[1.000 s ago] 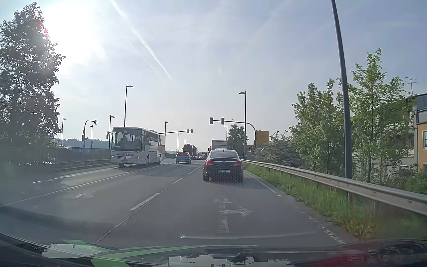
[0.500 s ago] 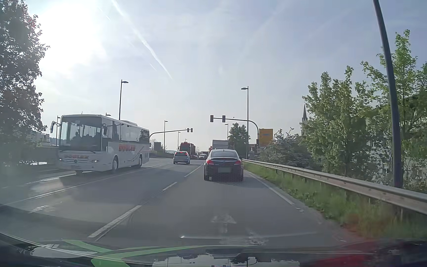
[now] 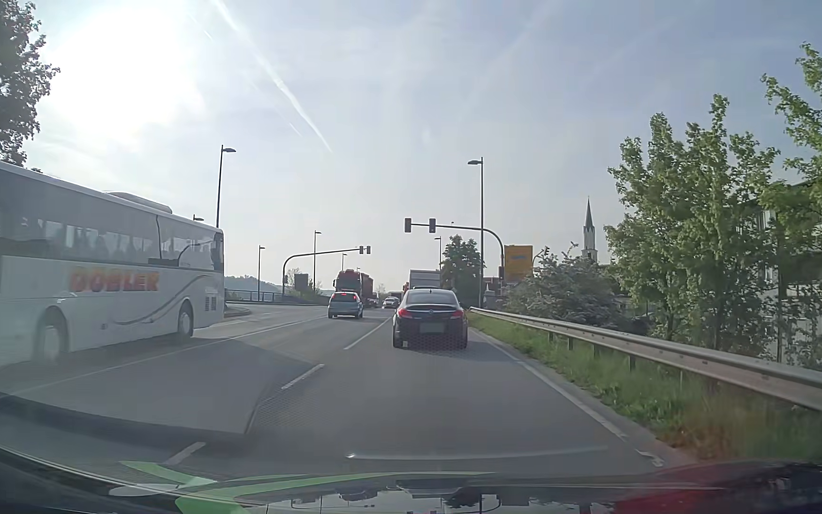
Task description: Follow the waypoints while adhering to traffic rules and regulations
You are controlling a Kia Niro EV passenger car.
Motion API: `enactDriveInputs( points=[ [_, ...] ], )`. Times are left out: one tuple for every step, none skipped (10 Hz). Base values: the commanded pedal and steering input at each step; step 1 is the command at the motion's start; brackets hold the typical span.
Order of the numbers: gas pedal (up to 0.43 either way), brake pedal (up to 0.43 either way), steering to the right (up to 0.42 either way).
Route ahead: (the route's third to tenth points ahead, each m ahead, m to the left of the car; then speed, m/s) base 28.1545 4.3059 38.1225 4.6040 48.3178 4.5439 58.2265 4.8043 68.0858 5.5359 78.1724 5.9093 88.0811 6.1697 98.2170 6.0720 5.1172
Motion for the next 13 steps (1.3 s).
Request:
enactDriveInputs(
  points=[
    [0.169, 0.0, -0.005],
    [0.169, 0.0, -0.005],
    [0.169, 0.0, -0.005],
    [0.169, 0.0, -0.005],
    [0.169, 0.0, -0.005],
    [0.169, 0.0, -0.005],
    [0.169, 0.0, -0.005],
    [0.177, 0.0, -0.005],
    [0.177, 0.0, -0.005],
    [0.177, 0.0, -0.005],
    [0.177, 0.0, -0.005],
    [0.177, 0.0, -0.005],
    [0.177, 0.0, -0.005]
  ],
)
